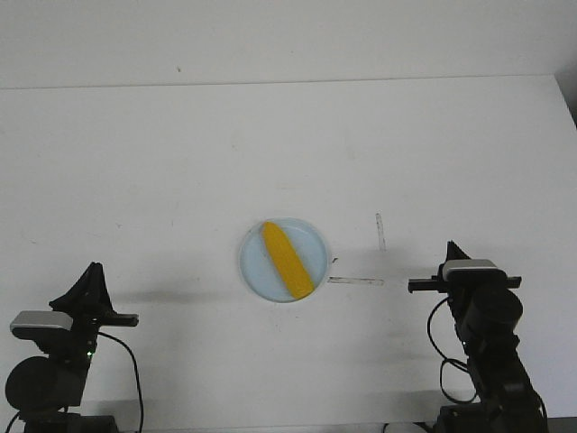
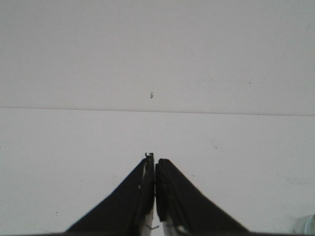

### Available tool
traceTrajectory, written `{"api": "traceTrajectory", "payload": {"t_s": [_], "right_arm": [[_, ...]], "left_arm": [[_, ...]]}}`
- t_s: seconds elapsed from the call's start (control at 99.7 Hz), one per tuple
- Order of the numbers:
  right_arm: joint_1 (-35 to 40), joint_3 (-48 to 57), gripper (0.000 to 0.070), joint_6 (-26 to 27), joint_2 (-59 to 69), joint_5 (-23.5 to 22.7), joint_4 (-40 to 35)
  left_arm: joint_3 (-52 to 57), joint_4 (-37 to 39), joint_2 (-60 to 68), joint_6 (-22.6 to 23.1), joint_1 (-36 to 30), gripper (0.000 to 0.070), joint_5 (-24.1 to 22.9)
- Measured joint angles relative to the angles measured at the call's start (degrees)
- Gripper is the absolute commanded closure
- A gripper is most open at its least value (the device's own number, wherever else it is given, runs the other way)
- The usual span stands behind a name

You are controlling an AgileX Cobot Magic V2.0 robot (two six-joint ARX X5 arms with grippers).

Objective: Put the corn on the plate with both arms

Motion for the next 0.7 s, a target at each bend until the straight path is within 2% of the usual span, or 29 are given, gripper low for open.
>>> {"api": "traceTrajectory", "payload": {"t_s": [0.181,0.461,0.702], "right_arm": [[0.00,-0.02,0.0695,0.02,-9.09,0.00,-6.86],[0.00,-0.02,0.0695,0.04,-18.84,0.00,-6.91],[0.00,-0.02,0.0695,0.04,-22.43,0.35,-6.91]], "left_arm": [[0.00,0.00,0.00,0.00,0.00,0.0698,-0.02],[0.00,0.00,0.00,0.00,0.00,0.0698,-0.02],[0.00,0.00,0.00,0.00,0.00,0.0698,0.00]]}}
